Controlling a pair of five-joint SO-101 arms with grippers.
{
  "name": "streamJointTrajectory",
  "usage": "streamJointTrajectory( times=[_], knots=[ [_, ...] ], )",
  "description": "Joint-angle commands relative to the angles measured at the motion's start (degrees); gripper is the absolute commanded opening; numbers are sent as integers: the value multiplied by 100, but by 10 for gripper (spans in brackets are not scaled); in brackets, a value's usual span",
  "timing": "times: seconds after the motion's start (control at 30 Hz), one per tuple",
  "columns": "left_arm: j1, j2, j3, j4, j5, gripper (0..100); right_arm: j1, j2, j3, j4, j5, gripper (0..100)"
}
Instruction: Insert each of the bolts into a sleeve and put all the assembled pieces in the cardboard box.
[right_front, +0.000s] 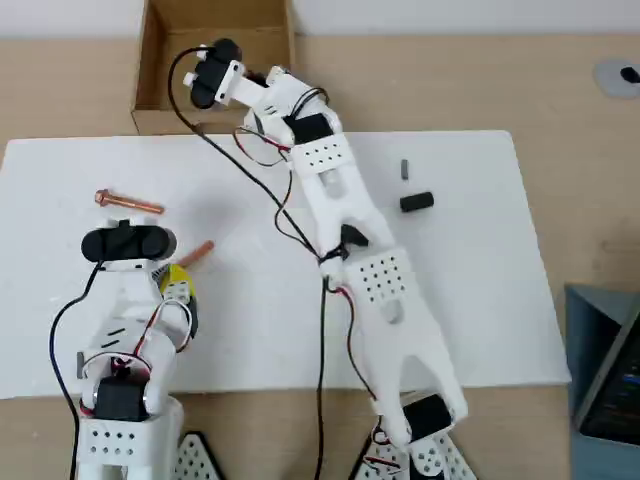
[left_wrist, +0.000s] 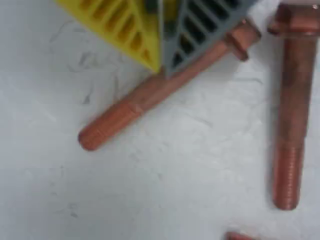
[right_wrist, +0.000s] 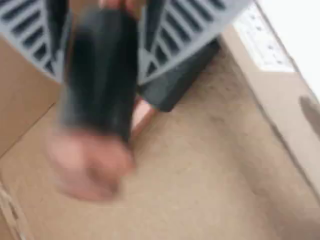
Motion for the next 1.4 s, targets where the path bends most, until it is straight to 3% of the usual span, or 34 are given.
streamJointTrajectory(
  times=[0.0,0.27,0.47,1.37],
  knots=[
    [-53,-57,79,18,0,2,-13,84,-690,114,53,123],
    [-53,-57,79,18,0,2,-13,207,-1244,695,35,123],
    [-53,-57,79,18,0,2,4,198,-2536,2171,26,123],
    [-53,-57,79,26,0,2,31,-2387,-2484,6110,18,123]
  ],
)
